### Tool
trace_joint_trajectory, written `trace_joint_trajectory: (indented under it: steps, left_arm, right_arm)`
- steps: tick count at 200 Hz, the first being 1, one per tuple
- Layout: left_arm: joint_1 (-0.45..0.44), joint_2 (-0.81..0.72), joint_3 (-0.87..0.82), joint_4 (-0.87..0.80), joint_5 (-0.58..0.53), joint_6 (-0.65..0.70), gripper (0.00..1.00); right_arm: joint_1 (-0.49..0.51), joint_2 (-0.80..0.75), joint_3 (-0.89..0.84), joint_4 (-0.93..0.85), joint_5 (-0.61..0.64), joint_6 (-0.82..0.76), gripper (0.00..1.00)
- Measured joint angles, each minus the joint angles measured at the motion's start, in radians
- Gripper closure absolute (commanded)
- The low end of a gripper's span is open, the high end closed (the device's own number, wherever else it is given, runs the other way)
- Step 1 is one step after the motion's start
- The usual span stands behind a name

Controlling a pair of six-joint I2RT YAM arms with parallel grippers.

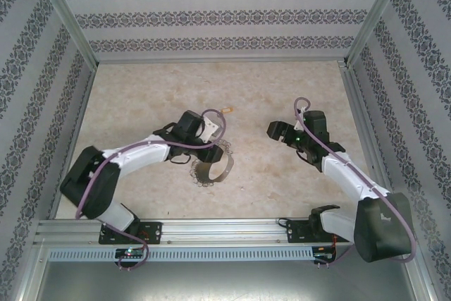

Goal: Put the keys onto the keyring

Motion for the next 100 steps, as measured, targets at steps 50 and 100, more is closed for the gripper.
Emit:
trace_joint_trajectory:
  steps: [50,100]
  left_arm:
    - [-0.024,0.125,0.089,0.005,0.029,0.067,0.71]
    - [-0.024,0.171,0.099,0.023,0.043,0.113,0.74]
  right_arm:
    - [0.019,0.043,0.0,-0.003,0.005,0.017,0.14]
    - [0.032,0.085,0.0,-0.003,0.011,0.021,0.14]
